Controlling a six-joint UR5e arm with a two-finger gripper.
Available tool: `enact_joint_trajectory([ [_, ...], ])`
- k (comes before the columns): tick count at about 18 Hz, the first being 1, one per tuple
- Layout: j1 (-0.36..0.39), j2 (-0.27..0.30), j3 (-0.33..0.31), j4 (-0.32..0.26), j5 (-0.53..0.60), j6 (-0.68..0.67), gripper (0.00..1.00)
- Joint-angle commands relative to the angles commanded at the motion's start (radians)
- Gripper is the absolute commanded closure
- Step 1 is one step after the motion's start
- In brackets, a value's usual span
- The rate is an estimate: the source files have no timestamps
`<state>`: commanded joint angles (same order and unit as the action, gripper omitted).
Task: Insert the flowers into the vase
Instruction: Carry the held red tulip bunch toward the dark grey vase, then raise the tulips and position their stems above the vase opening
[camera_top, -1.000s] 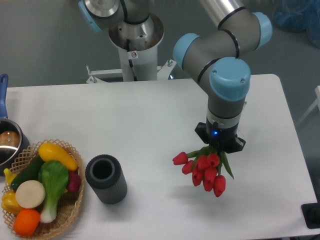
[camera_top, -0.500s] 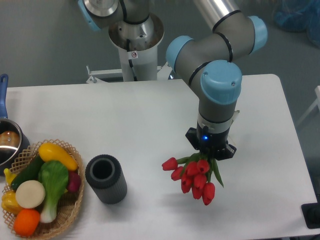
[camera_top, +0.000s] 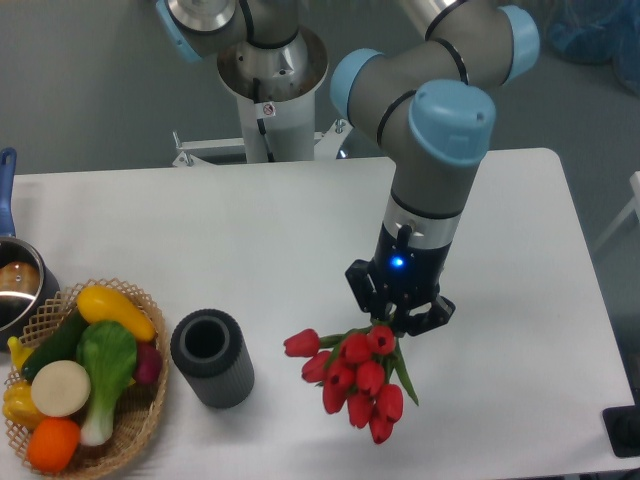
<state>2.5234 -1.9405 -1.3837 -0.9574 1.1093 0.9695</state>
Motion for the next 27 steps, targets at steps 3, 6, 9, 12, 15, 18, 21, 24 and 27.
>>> enact_joint_trajectory([
  [3, -0.003, 0.002, 0.008, 0.016, -0.139, -0.008, 0.94],
  [6, 0.000, 0.000, 0.012, 0.017, -0.314, -0.012, 0.93],
  [9, 0.012, 0.000, 0.021, 0.017, -0.439, -0.012, 0.88],
  [12, 0.017, 0.011, 0.021, 0.017, -0.534, -0.031, 0.89],
  [15, 0.018, 0.035, 0.009, 0.017, -0.621, -0.043, 0.89],
  [18, 0.037, 0.035, -0.002, 0.017, -0.785, -0.054, 0.89],
  [21, 0.058, 0.044, -0.027, 0.019, -0.911, -0.049, 0.89],
  [24, 0.057, 0.055, -0.044, 0.045, -0.931, -0.048, 0.88],
  [27, 0.051, 0.054, -0.061, 0.054, -0.971, -0.046, 0.85],
])
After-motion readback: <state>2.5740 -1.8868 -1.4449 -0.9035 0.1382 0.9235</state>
